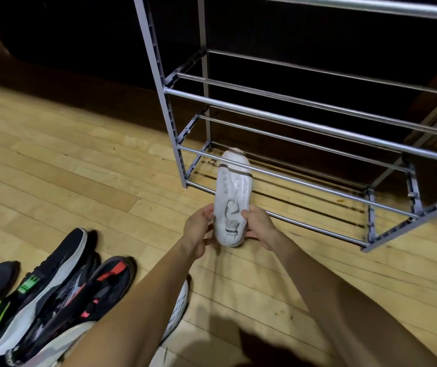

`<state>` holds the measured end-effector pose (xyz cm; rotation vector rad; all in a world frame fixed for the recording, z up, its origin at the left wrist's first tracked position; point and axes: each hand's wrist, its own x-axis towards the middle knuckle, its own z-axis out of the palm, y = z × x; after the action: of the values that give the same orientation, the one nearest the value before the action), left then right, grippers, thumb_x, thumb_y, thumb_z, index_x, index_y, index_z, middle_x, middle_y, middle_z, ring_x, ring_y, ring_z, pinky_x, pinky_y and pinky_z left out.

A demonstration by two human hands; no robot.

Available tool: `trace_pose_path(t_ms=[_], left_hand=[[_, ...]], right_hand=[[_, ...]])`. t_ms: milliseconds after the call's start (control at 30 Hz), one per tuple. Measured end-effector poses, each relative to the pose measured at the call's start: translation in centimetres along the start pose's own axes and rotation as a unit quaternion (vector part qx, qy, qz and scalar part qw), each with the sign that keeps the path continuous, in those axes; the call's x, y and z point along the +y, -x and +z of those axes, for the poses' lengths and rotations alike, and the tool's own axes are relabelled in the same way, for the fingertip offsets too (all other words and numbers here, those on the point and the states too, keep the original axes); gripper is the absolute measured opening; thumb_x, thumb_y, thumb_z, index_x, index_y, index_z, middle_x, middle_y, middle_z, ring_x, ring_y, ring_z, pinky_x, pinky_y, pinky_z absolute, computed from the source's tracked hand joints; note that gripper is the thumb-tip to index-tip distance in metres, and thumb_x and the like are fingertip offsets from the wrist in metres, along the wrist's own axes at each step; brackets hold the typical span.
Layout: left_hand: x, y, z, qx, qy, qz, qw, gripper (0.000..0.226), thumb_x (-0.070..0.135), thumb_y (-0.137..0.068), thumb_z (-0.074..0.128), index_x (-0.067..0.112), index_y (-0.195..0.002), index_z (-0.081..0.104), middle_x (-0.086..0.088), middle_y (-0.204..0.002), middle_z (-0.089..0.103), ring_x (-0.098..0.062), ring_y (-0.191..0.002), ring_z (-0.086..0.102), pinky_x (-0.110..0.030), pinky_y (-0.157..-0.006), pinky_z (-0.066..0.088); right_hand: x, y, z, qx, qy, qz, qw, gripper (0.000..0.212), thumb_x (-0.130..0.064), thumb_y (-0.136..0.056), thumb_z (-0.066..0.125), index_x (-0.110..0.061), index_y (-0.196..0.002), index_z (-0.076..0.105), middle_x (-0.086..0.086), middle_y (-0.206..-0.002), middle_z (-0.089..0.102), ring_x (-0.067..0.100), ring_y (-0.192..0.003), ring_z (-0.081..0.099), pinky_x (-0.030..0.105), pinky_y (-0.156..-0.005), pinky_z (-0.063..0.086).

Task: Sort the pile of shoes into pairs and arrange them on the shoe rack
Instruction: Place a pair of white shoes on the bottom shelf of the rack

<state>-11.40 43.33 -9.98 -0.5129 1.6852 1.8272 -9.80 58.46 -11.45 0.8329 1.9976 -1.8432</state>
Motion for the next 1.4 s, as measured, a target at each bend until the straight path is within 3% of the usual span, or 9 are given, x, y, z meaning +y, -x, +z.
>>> trace_pose_path(t_ms=[100,233,333,433,567,667,833,1100,1400], left_hand=[[1.3,-0.8,2.0,-0.011,0.060,-0.003,0.998,0.037,0.024,-0.095,0.047,0.028,-0.075,0.077,0.014,-0.078,0.074,-0.014,-0.088,0.063,-0.032,-0.076,0.050],[2.2,-2.2,3.8,0.018,0.126,-0.007,0.992,0.019,0.024,-0.095,0.050,0.017,-0.083,0.063,0.002,-0.090,0.066,-0.017,-0.083,0.057,-0.028,-0.074,0.044],[2.0,-3.9,4.6,0.031,0.118,0.003,0.992,0.023,0.033,-0.099,0.044,0.017,-0.094,0.060,0.001,-0.106,0.065,-0.021,-0.101,0.057,-0.035,-0.089,0.045],[2.2,-5.9,5.3,0.025,0.118,0.017,0.993,0.033,0.038,-0.102,0.037,0.016,-0.098,0.060,0.003,-0.096,0.066,-0.020,-0.099,0.057,-0.034,-0.087,0.044],[2.7,-7.0,6.4,0.023,0.093,0.035,0.995,0.033,0.035,-0.098,0.039,0.021,-0.073,0.055,0.012,-0.059,0.067,-0.008,-0.064,0.062,-0.028,-0.065,0.041],[2.7,-7.5,6.8,0.021,0.089,0.047,0.995,0.037,0.034,-0.098,0.038,0.023,-0.068,0.054,0.013,-0.057,0.068,0.002,-0.046,0.061,-0.027,-0.061,0.038],[2.5,-8.8,6.4,0.038,0.084,0.060,0.994,0.034,0.032,-0.098,0.039,0.023,-0.070,0.056,0.015,-0.056,0.068,0.004,-0.045,0.061,-0.026,-0.061,0.039],[1.5,-8.4,6.3,0.026,0.047,0.069,0.996,0.033,0.031,-0.099,0.039,0.021,-0.074,0.059,0.016,-0.056,0.068,0.005,-0.045,0.059,-0.012,-0.045,0.044],[0.9,-7.9,7.2,-0.021,0.017,0.064,0.998,0.028,0.024,-0.099,0.043,0.018,-0.086,0.067,0.014,-0.064,0.072,0.003,-0.054,0.065,-0.010,-0.043,0.045]], right_hand=[[-0.2,-1.0,-0.1,0.088,-0.025,-0.018,0.996,0.037,-0.013,-0.097,0.041,-0.018,-0.125,0.065,0.010,-0.120,0.068,0.032,-0.107,0.065,0.050,-0.097,0.053],[-1.0,-2.9,-0.8,0.157,-0.081,0.005,0.984,0.026,-0.013,-0.095,0.044,-0.010,-0.106,0.067,0.017,-0.112,0.069,0.038,-0.102,0.065,0.055,-0.094,0.053],[-1.5,-5.1,-1.4,0.183,-0.105,0.020,0.977,0.027,-0.018,-0.097,0.046,-0.009,-0.110,0.067,0.017,-0.117,0.068,0.038,-0.106,0.064,0.052,-0.096,0.052],[-1.6,-7.5,-1.8,0.203,-0.088,0.014,0.975,0.033,-0.025,-0.099,0.045,-0.006,-0.115,0.066,0.021,-0.122,0.065,0.039,-0.112,0.061,0.049,-0.099,0.050],[-1.0,-9.5,-1.4,0.193,-0.102,0.010,0.976,0.032,-0.026,-0.101,0.045,-0.005,-0.112,0.066,0.019,-0.119,0.067,0.037,-0.109,0.062,0.047,-0.100,0.049],[-0.7,-10.1,-1.2,0.163,-0.157,0.008,0.974,0.030,-0.021,-0.102,0.043,-0.005,-0.115,0.065,0.017,-0.117,0.069,0.032,-0.106,0.065,0.043,-0.098,0.052],[-1.0,-10.7,-1.4,0.093,-0.209,-0.006,0.974,0.029,-0.012,-0.103,0.038,-0.014,-0.119,0.062,0.014,-0.119,0.070,0.029,-0.109,0.067,0.047,-0.101,0.052],[0.0,-10.3,-2.3,0.104,0.000,0.003,0.995,0.032,-0.012,-0.095,0.041,-0.011,-0.120,0.062,0.013,-0.122,0.067,0.028,-0.102,0.062,0.040,-0.092,0.052],[0.4,-7.8,-3.6,0.120,0.042,-0.017,0.992,0.031,-0.015,-0.096,0.045,-0.015,-0.125,0.056,0.006,-0.122,0.066,0.028,-0.111,0.063,0.047,-0.099,0.051]])
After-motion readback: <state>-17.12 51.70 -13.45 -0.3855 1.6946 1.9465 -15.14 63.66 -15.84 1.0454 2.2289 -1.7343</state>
